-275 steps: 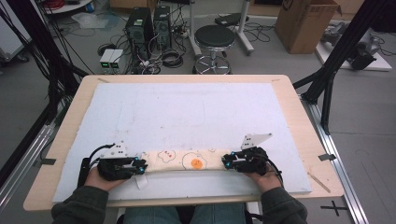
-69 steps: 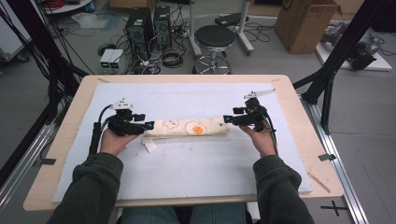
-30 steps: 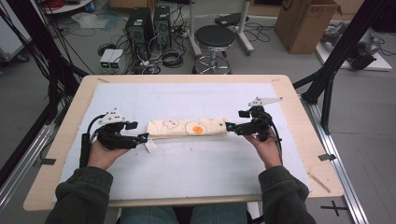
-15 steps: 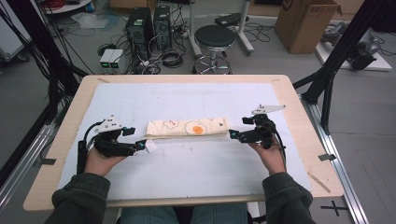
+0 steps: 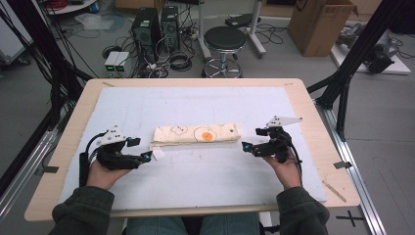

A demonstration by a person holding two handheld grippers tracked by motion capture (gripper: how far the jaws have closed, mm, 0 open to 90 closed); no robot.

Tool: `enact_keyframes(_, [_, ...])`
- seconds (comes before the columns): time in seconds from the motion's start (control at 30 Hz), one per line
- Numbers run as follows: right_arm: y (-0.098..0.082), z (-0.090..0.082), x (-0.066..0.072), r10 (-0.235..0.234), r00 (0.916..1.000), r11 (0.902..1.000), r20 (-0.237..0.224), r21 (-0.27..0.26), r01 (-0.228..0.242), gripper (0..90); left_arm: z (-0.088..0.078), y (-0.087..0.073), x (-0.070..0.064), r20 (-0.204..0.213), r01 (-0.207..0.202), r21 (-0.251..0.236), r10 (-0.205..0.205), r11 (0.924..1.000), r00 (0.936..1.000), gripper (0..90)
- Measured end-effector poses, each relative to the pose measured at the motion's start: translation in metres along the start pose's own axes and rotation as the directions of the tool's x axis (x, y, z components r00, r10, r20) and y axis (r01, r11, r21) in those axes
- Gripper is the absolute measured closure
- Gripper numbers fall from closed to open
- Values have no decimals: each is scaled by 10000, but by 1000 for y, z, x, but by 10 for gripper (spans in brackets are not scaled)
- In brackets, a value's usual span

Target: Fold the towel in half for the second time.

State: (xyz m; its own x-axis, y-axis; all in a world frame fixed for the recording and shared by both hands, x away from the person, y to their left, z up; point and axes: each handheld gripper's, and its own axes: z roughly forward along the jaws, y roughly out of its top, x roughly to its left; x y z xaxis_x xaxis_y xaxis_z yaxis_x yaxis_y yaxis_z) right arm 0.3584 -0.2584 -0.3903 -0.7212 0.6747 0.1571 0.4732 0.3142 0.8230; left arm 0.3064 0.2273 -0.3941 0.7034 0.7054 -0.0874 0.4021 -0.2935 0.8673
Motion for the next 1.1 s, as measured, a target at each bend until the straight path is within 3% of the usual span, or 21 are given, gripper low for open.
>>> enact_keyframes(0.33, [-7,-8,7,-146,9999,9997,-61,-199,145,122,-7,-6,-4,-63,-41,-56,40,10000,10000,277])
enact_keyframes(1.1, [-41,-25,14,-110,9995,9999,291,125,106,121,-19,-29,-8,-279,-46,127,49,9999,9996,259])
